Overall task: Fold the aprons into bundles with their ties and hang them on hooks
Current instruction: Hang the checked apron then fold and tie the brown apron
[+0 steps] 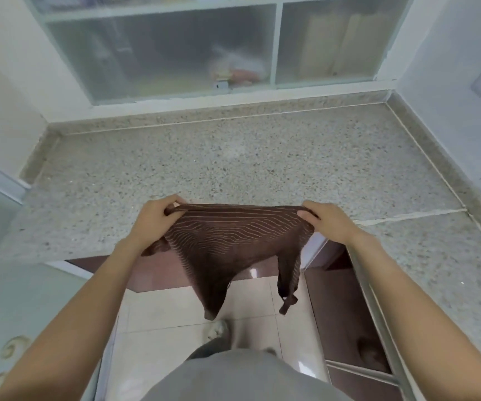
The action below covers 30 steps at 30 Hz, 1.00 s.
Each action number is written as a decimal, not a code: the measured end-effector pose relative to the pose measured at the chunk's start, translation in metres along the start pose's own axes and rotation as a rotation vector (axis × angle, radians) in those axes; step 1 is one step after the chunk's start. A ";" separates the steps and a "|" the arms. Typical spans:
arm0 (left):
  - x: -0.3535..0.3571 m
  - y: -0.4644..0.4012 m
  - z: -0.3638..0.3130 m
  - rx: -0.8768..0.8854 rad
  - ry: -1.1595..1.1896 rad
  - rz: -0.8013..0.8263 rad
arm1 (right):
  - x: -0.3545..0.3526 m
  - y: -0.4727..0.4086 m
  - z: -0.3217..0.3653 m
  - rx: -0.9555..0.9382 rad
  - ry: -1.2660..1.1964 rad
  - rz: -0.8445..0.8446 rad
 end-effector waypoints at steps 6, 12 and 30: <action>-0.049 0.005 0.039 -0.018 -0.181 -0.177 | -0.008 -0.027 0.048 -0.061 -0.428 -0.062; -0.094 -0.024 0.083 -0.067 -0.403 -0.420 | -0.031 -0.085 0.081 -0.105 -0.504 -0.107; -0.177 -0.249 0.218 0.163 -0.530 -0.440 | -0.053 -0.342 0.170 -0.152 0.206 -0.468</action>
Point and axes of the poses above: each hand's wrist, its own y-axis away from the middle knuckle, its own x-axis out of the palm, z = x × y, the point moved 7 cm from there along -y, towards the middle knuckle, and after that the axes turned 15 degrees about -y, right-handed, at the moved point
